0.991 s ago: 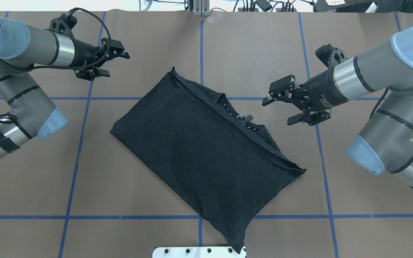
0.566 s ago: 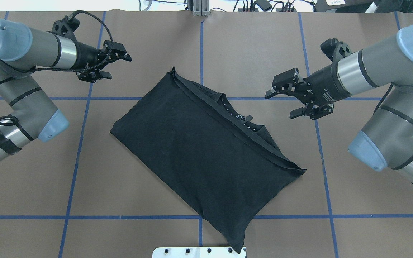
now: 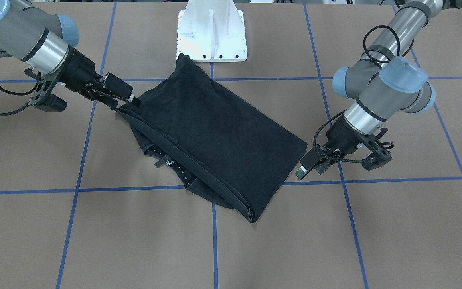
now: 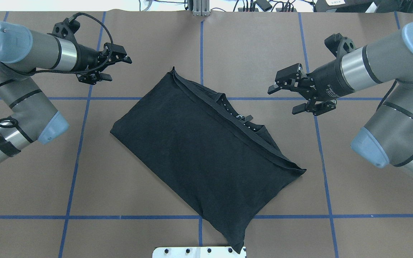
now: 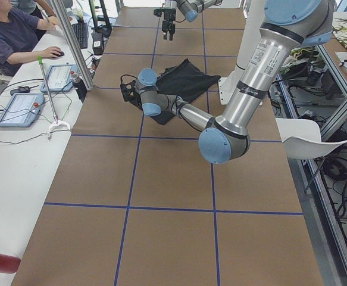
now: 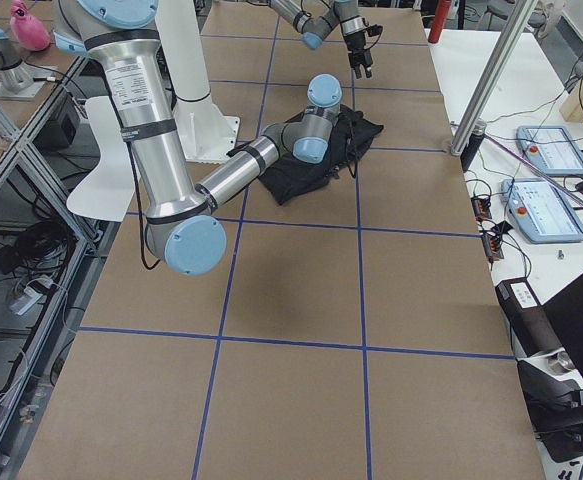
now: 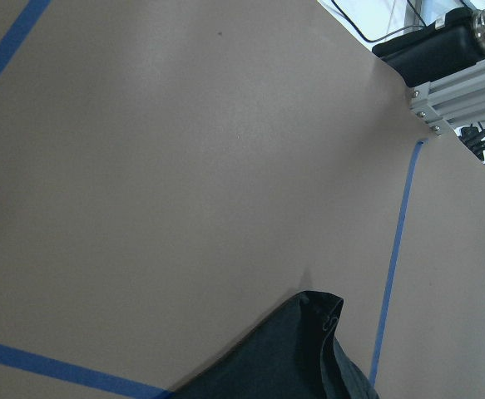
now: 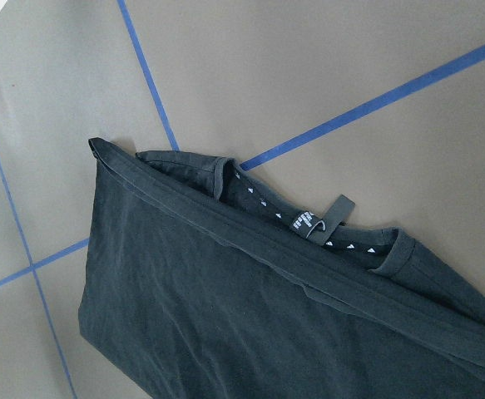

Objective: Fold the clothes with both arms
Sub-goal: 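Move the left gripper down to the shirt's corner nearest it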

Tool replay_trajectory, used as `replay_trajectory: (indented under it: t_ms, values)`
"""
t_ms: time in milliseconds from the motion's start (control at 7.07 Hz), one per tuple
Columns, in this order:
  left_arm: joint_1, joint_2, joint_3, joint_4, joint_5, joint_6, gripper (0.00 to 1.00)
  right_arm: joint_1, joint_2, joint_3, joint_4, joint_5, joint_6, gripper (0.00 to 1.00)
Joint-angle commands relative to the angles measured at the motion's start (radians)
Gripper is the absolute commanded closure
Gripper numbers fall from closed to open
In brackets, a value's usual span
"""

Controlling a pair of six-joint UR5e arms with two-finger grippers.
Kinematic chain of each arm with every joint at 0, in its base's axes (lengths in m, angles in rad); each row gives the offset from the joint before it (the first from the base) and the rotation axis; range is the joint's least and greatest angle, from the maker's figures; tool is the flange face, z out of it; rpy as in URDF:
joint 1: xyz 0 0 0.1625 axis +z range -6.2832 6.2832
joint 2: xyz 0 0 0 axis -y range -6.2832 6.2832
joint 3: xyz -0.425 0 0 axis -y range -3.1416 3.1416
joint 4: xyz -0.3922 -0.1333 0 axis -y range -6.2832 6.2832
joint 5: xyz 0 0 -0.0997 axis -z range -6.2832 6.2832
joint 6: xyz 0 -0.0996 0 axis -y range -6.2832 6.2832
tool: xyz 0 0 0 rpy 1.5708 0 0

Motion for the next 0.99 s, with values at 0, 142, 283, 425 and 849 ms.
replay_trajectory:
  t_ms: [0,142,283,425,849]
  values:
    - [0.055,0.034,-0.050,0.000,0.000,0.000,0.00,0.009,0.000,0.000,-0.001,-0.002,0.003,0.00]
    - [0.089,0.078,-0.085,0.000,0.009,-0.001,0.00,0.009,0.000,0.000,-0.001,-0.003,0.006,0.00]
    - [0.114,0.124,-0.117,0.000,0.011,-0.006,0.00,0.011,0.000,0.001,0.000,-0.002,0.009,0.00]
    - [0.131,0.172,-0.143,0.000,0.014,-0.008,0.00,0.011,0.000,0.001,0.000,-0.002,0.009,0.00]
    - [0.139,0.195,-0.131,0.001,0.018,-0.006,0.00,0.012,0.000,0.001,0.000,0.001,0.009,0.00]
